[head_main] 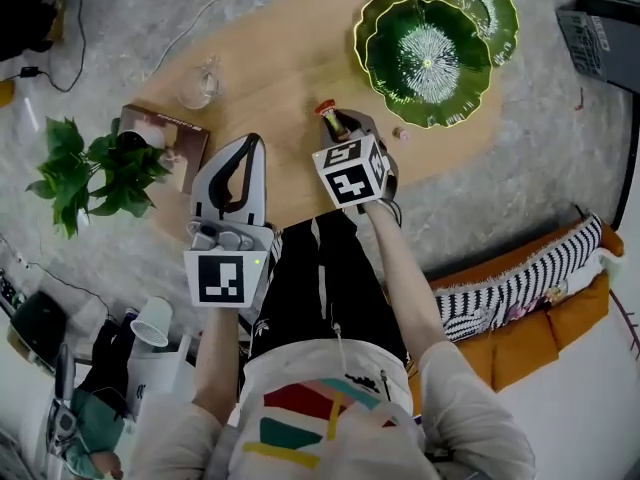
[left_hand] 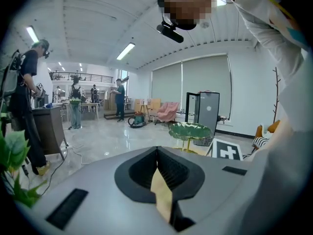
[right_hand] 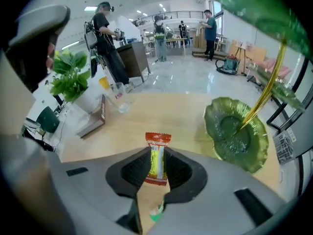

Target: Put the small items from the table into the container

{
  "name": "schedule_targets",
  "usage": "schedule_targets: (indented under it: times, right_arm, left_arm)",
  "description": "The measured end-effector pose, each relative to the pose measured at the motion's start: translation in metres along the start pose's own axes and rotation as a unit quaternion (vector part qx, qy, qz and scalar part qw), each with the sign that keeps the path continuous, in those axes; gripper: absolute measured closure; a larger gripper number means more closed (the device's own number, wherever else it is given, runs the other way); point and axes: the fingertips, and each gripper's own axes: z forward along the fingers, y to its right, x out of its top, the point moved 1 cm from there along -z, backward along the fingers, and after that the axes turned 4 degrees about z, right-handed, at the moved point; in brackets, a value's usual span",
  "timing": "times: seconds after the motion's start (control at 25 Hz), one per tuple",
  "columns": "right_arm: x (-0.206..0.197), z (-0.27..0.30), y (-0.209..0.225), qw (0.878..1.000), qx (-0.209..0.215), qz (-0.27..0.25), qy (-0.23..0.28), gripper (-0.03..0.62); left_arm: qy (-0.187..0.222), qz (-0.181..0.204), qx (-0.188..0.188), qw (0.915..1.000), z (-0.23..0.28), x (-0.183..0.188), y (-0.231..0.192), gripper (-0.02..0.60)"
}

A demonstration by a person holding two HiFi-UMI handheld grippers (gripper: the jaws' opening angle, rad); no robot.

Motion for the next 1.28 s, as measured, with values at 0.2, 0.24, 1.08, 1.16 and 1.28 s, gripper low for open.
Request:
schedule_targets:
  times: [0.2,0.24,1.08,1.16,1.28]
  right_arm:
    - [0.05,-0.099,-0.027,0.996,0.012,0.001,0.084,0.52]
    - [0.06,-0.121,-0.03,0.995,0.01,-0.002,0.101,0.522]
    - [0.112,-0.338,0.022,0.947,-0.107,0.055,0.297,0.523]
    - [0.124,-0.324,0.038,0.95,-0.099,0.049,0.294,0.522]
    - [0.15,-0.302,0.066,0.943,-0.11,0.052,0.309,0.374]
  left_arm:
    - [0.039,0.018,0.001,0.9991,-0.016,0.073,-0.006,0.572]
    - [0.05,0.023,0.001,0.9985,-0.019,0.09,-0.005,0.572]
    - [0.127,0.054,-0.032,0.9899,-0.038,0.211,0.026,0.572]
    - [0.133,0.067,-0.029,0.9884,-0.037,0.216,0.024,0.572]
    - [0.14,0.071,-0.02,0.9873,-0.039,0.226,0.018,0.573]
